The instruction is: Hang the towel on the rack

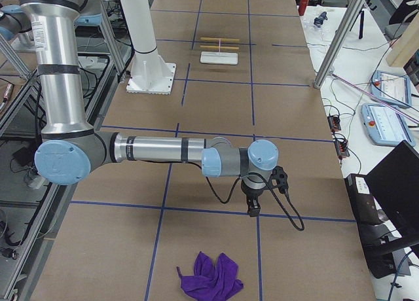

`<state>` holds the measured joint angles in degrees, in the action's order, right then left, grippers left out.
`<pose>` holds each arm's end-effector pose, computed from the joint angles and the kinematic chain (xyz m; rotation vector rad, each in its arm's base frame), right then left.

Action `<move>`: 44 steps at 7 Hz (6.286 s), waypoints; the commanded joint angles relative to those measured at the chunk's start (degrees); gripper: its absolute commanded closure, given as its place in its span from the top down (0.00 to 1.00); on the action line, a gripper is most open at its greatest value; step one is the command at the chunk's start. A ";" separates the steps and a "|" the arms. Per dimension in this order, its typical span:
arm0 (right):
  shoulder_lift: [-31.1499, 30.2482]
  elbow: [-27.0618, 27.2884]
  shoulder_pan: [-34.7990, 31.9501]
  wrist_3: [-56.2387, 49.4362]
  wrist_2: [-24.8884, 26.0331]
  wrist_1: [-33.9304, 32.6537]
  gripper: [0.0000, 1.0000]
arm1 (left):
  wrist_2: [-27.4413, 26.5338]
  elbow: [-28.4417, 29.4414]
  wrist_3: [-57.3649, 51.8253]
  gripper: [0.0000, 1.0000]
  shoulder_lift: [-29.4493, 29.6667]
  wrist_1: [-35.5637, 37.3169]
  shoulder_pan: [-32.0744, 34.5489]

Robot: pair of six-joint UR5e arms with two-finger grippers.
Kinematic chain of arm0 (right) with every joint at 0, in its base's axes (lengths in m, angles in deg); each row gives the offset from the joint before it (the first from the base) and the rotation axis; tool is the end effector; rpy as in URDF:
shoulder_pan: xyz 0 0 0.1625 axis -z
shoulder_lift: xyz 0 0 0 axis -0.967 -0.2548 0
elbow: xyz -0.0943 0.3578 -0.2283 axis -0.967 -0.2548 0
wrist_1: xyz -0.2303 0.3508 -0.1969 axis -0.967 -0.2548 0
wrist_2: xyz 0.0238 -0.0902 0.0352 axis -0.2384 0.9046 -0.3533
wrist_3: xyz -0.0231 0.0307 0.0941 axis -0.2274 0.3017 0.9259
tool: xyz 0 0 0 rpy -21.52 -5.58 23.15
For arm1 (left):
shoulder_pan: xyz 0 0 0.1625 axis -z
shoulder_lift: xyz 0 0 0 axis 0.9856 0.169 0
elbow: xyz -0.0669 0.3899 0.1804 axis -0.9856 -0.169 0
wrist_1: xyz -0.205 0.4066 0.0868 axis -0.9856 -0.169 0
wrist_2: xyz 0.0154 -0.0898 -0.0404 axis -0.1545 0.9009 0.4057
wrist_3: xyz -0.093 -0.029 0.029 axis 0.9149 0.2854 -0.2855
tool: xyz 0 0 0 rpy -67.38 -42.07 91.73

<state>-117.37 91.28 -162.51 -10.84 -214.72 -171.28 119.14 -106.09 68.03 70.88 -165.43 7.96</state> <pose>0.0364 -0.5828 0.6628 0.0702 -0.7487 -0.1505 -0.0405 -0.5884 0.5892 0.1106 0.8250 0.1184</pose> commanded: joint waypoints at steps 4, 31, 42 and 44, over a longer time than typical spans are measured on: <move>-0.26 0.73 0.00 0.00 -0.13 0.07 1.00 | -3.04 -0.67 -1.12 1.00 -0.47 -0.06 0.54; -14.24 -15.00 3.51 1.14 5.76 28.02 0.79 | 2.76 -0.31 -0.95 1.00 -2.49 -8.24 -0.07; -12.74 -11.88 -3.38 0.53 -3.15 27.33 0.00 | 2.85 -0.84 -0.86 1.00 -2.49 -8.24 0.01; -13.44 -2.49 -9.03 0.52 -12.32 19.82 0.00 | 2.85 -0.67 -0.95 1.00 -2.40 -10.06 0.01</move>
<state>-130.35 82.54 -168.21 -10.35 -221.89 -146.43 121.98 -106.88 67.13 68.44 -174.13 7.97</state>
